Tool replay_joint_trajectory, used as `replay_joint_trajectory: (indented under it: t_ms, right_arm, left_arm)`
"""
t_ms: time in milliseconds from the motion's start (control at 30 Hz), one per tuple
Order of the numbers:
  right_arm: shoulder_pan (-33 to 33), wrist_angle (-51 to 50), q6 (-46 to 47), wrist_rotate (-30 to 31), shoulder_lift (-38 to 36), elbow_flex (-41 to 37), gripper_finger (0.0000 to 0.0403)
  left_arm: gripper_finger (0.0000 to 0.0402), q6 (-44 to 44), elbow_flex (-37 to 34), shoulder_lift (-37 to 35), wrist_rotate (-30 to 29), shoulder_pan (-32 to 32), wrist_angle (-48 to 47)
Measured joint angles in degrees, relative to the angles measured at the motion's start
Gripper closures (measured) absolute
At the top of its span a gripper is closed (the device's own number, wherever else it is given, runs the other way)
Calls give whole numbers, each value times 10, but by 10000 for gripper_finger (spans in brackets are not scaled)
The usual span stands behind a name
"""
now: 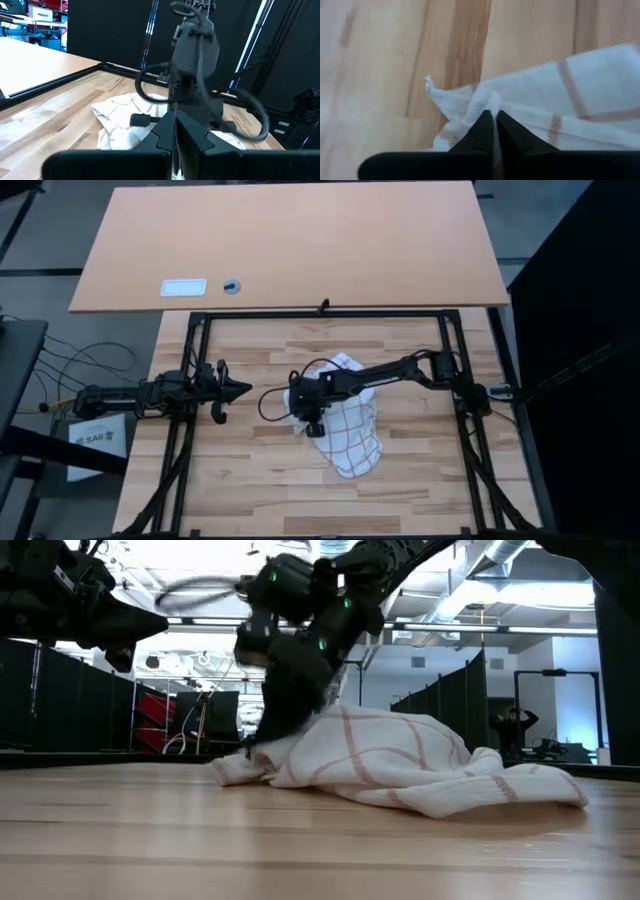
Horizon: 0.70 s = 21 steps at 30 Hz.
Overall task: Roll towel
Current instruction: Fold the white checkered towel
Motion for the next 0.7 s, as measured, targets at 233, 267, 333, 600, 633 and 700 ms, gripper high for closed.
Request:
replay_joint_trajectory:
  t_ms: [233,267,333,600,633,700]
  right_arm:
    - [-6,-17,1,-1,-81,32,402]
    - [-7,-20,1,1,-95,32,402]
    - [-10,-25,1,12,-124,32,402]
    - [-25,-94,2,86,-252,32,402]
    - [-29,-102,2,92,-270,32,402]
    - [-36,-123,2,103,-300,32,403]
  left_arm:
    - [402,-36,0,0,0,0,1]
    - [402,-46,0,0,0,0,1]
    - [402,-53,0,0,0,0,1]
    - [402,-50,0,0,0,0,0]
    - [402,-49,0,0,0,0,0]
    - [402,-45,0,2,0,0,0]
